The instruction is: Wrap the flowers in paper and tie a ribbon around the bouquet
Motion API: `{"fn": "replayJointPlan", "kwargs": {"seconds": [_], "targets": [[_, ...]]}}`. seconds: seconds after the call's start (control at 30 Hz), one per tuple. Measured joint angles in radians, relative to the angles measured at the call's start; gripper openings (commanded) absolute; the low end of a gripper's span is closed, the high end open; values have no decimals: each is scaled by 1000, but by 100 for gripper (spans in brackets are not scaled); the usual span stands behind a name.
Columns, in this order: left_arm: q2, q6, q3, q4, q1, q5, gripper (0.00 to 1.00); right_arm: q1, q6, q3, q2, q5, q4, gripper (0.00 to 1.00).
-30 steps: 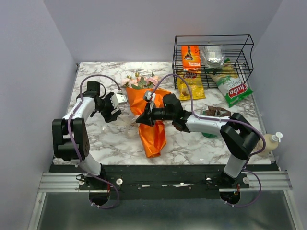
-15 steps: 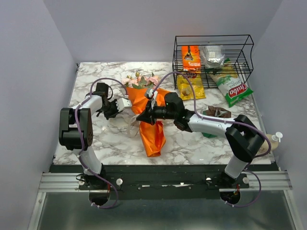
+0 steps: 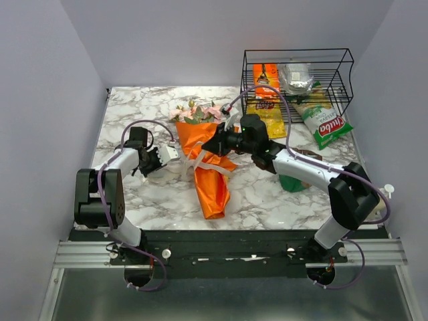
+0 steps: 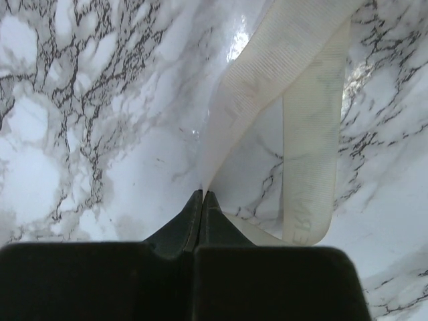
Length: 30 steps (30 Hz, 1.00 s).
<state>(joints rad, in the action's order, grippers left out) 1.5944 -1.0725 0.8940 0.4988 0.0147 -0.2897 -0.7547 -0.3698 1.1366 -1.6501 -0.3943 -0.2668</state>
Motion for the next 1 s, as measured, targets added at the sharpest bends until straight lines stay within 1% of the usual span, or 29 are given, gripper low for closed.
{"fn": "replayJointPlan", "kwargs": {"seconds": [0.13, 0.23, 0.4, 0.57, 0.9, 1.0], "targets": [[-34, 0, -21, -10, -25, 22, 0, 83, -71, -59, 25, 14, 21, 0], [-58, -10, -34, -26, -59, 46, 0, 121, -106, -100, 54, 20, 32, 0], [-116, -61, -78, -61, -141, 74, 0, 178, -180, -194, 122, 24, 24, 0], [-151, -118, -95, -69, -202, 92, 0, 229, -249, -264, 131, 23, 8, 0], [-185, -232, -98, -81, -339, 102, 0, 283, -284, -308, 143, 7, -24, 0], [-209, -262, -97, -44, -357, 91, 0, 299, -290, -317, 141, -8, -26, 0]]}}
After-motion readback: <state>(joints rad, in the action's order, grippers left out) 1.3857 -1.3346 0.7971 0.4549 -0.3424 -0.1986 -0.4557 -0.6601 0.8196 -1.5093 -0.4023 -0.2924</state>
